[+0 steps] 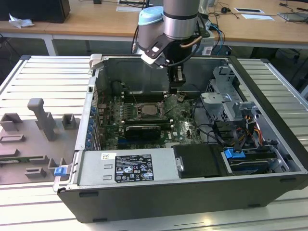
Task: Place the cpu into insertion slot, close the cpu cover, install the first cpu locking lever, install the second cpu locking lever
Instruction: 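Close the cpu cover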
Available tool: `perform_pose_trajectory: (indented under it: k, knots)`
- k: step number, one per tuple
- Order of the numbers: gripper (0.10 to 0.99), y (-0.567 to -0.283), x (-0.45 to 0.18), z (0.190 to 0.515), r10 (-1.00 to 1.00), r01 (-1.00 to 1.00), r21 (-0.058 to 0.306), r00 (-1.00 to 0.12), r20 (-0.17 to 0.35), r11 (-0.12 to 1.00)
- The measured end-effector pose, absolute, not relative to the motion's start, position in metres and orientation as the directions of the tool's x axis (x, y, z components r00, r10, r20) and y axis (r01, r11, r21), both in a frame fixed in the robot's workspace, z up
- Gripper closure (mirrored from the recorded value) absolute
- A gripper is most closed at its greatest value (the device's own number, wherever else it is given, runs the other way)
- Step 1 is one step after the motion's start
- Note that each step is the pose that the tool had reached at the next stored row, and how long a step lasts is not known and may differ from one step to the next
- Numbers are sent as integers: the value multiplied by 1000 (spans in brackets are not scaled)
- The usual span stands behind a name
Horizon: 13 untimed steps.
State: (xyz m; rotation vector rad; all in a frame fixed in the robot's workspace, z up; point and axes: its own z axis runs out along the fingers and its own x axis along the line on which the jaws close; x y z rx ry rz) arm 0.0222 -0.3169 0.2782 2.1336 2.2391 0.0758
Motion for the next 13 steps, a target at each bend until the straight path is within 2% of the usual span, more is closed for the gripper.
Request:
perform_pose_trajectory:
  k: [13]
  knots:
    - [980, -317, 52, 272, 999, 997, 68, -48, -1, 48]
